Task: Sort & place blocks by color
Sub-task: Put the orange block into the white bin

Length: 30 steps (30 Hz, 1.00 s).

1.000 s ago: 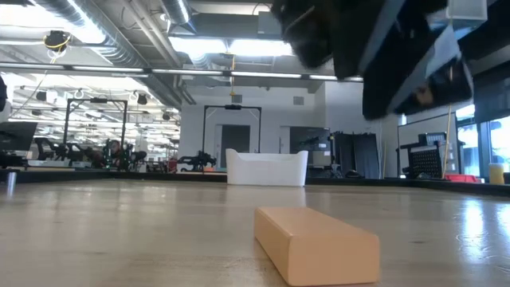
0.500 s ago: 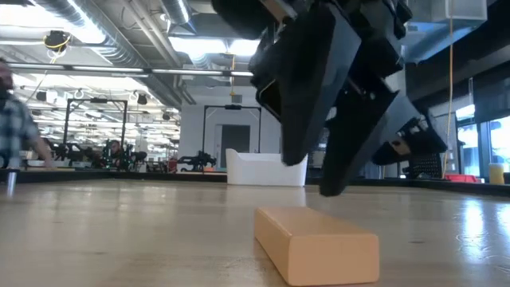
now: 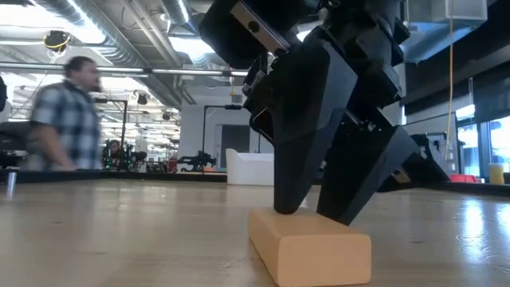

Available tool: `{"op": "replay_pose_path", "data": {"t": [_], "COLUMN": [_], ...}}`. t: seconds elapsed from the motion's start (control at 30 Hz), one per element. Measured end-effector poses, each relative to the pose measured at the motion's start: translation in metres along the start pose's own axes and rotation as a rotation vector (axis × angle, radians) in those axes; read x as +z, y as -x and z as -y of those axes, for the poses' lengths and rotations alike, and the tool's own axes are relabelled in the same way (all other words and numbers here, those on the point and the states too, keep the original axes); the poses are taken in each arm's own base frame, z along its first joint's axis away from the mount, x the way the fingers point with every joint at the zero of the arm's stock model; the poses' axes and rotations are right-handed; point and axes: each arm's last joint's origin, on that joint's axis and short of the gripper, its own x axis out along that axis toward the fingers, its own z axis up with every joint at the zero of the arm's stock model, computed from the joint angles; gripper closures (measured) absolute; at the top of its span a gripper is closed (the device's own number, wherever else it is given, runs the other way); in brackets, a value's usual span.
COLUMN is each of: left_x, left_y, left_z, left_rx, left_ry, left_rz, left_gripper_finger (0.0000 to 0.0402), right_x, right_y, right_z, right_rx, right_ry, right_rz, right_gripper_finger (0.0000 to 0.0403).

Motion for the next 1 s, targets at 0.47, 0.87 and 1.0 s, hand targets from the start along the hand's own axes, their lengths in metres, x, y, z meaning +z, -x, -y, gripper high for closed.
{"op": "replay_pose_path", "data": {"t": [0.47, 0.87, 1.0], "left_x": [0.0, 0.0, 0.0], "left_y": [0.0, 0.0, 0.0], "left_z": [0.0, 0.0, 0.0], "left_rx": [0.0, 0.0, 0.0], "left_ry": [0.0, 0.0, 0.0], "left_rz": [0.0, 0.0, 0.0], "left_gripper_finger": [0.021, 0.021, 0.021], "right_x": [0.048, 0.111, 0.122], "right_y": [0.021, 0.052, 0.058], "right_z": [0.015, 0.035, 0.039], "right_rx": [-0.076, -0.078, -0.076], "right_ry": [0.043, 0.079, 0.1], "right_rz": [0.122, 0.212, 0.226], "right_gripper_finger": [0.0276, 0.0276, 0.0276]}}
